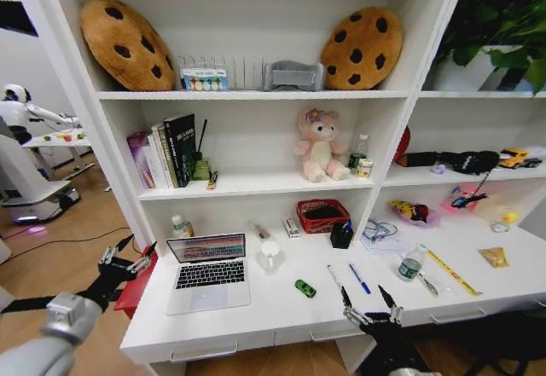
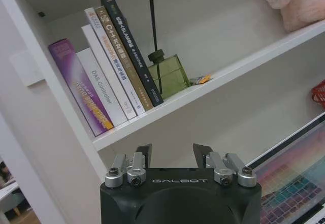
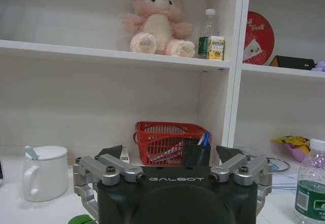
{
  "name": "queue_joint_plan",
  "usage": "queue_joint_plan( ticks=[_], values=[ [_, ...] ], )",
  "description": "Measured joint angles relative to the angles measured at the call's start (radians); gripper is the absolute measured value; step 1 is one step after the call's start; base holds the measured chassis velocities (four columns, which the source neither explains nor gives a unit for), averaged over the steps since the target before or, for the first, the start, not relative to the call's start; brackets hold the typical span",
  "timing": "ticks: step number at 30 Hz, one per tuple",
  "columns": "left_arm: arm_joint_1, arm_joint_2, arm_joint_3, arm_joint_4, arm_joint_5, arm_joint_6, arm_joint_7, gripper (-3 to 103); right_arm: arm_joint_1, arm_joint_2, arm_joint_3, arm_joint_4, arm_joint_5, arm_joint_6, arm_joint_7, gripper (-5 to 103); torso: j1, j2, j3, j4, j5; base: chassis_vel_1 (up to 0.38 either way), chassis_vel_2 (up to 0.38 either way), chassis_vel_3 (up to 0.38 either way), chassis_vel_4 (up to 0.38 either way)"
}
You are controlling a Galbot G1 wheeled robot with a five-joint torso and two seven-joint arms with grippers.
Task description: Organize the objects on the table.
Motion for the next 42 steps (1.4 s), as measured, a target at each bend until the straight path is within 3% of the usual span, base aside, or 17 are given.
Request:
queue_joint_plan(
  ticks=[3,8,9,15,22,31,34,35,37,39,40,42],
  values=[
    [-0.022,0.034,0.01,0.019,-0.002,0.005,0.01,46,0.0,0.003,0.001,-0.004,0.0,0.001,0.0,100,0.0,0.0,0.0,0.0002,0.0,0.0,0.0,0.0,0.0],
    [-0.092,0.154,0.029,0.093,0.006,0.018,0.084,25,0.006,0.012,0.002,-0.022,0.001,0.002,0.0,100,0.0,0.0,0.0,0.0003,0.0002,0.0,0.0,0.0,0.0],
    [-0.092,0.154,0.029,0.093,0.006,0.018,0.084,25,0.006,0.012,0.002,-0.022,0.001,0.002,0.0,100,0.0,0.0,0.0,0.0003,0.0002,0.0,0.0,0.0,0.0],
    [-0.206,0.288,0.111,0.168,0.007,0.021,0.147,0,0.007,0.037,0.006,-0.05,-0.001,0.016,-0.006,100,0.0,0.0,0.0,0.0001,0.0001,0.0,0.0,0.0,0.0],
    [-0.25,0.373,0.174,0.221,0.014,0.005,0.232,0,-0.006,0.06,0.015,-0.079,-0.006,0.039,-0.023,100,0.0,0.0,0.0,0.0002,0.0002,0.0,0.0,0.0,0.0],
    [-0.303,0.427,0.253,0.267,0.016,-0.005,0.302,0,0.005,0.077,0.013,-0.1,-0.017,0.043,-0.026,100,0.0,0.0,0.0,0.0002,0.0003,0.0,0.0,0.0,0.0],
    [-0.425,0.423,0.393,0.304,0.028,-0.008,0.327,0,0.006,0.083,0.013,-0.104,-0.02,0.043,-0.026,100,0.0,0.0,0.0,0.0005,0.0,0.0,0.0,0.0,0.0],
    [-0.425,0.423,0.393,0.304,0.028,-0.008,0.327,0,0.006,0.083,0.013,-0.104,-0.02,0.043,-0.026,100,0.0,0.0,0.0,0.0005,0.0,0.0,0.0,0.0,0.0],
    [-0.557,0.399,0.512,0.331,0.036,-0.008,0.332,0,0.004,0.088,0.017,-0.104,-0.022,0.043,-0.025,100,0.0,0.0,0.0,0.0001,0.0003,0.0,0.0,0.0,0.0],
    [-0.595,0.391,0.545,0.337,0.037,-0.008,0.332,0,0.003,0.089,0.018,-0.104,-0.023,0.043,-0.025,100,0.0,0.0,0.0,0.0001,0.0003,0.0,0.0,0.0,0.0],
    [-0.675,0.37,0.618,0.355,0.044,-0.005,0.335,0,0.0,0.091,0.023,-0.103,-0.023,0.043,-0.024,100,0.0,0.0,0.0,0.0001,0.0003,0.0,0.0,0.0,0.0],
    [-0.731,0.351,0.671,0.37,0.056,-0.003,0.34,0,-0.002,0.093,0.026,-0.103,-0.023,0.043,-0.023,100,0.0,0.0,0.0,-0.0001,0.0003,0.0,0.0,0.0,0.0]
  ],
)
